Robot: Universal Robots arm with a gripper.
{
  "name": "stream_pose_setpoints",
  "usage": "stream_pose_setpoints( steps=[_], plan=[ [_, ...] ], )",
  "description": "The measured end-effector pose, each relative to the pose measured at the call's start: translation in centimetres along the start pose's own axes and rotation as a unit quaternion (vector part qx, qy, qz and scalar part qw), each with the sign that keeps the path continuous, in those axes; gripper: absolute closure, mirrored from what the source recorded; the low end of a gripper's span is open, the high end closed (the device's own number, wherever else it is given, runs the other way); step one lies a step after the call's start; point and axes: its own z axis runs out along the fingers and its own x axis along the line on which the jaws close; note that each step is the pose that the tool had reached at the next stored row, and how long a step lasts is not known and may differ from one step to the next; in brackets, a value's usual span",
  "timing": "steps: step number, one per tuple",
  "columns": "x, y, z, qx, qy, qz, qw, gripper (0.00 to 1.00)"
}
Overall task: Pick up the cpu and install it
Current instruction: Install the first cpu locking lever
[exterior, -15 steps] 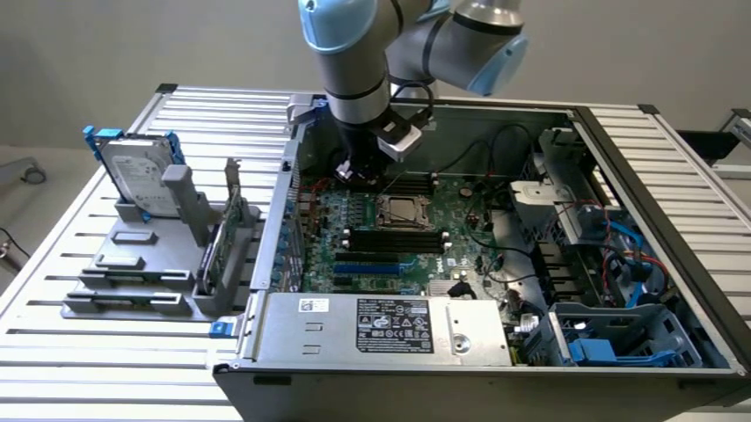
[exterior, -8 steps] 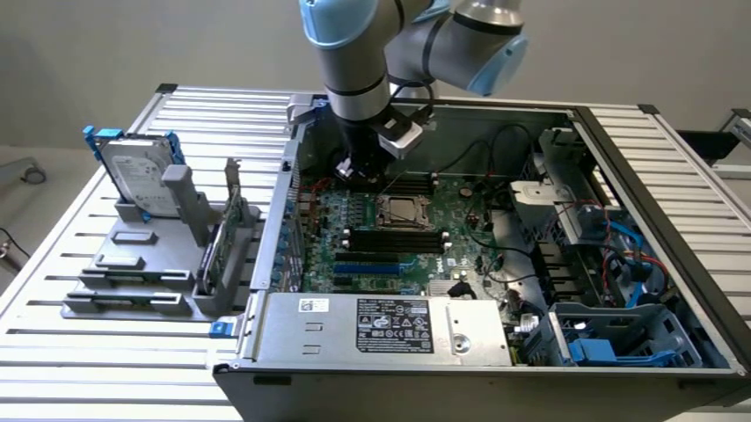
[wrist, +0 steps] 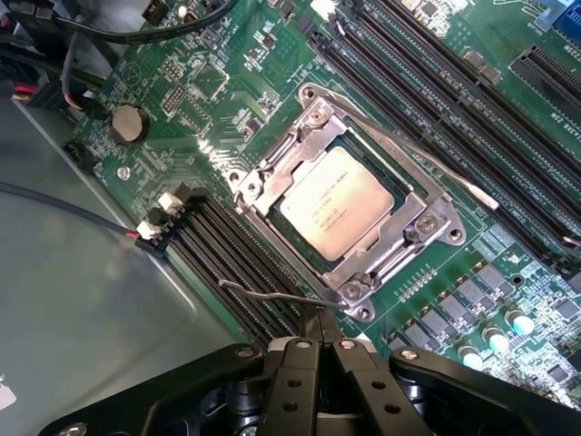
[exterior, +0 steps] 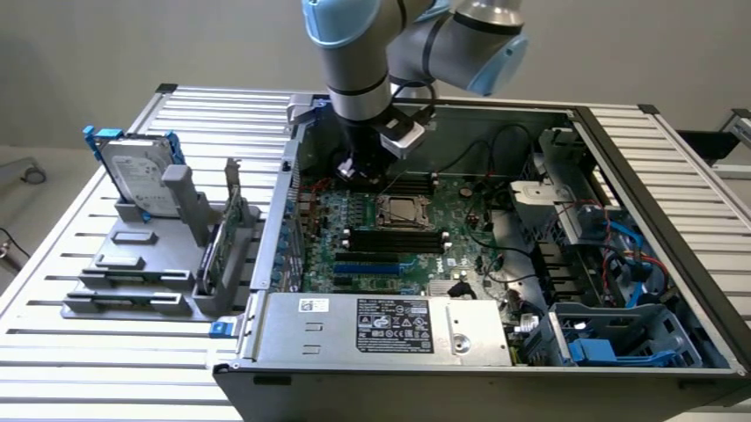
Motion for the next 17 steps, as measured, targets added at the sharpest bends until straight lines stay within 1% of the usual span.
stream_pose_setpoints(
  steps=[10,17],
  plan=[
    [0.25,0.24,0.07,-0.0027,-0.0026,-0.001,1.0000,0.89],
    [0.54,0.54,0.16,-0.0034,-0.0032,-0.001,1.0000,0.89]
  ],
)
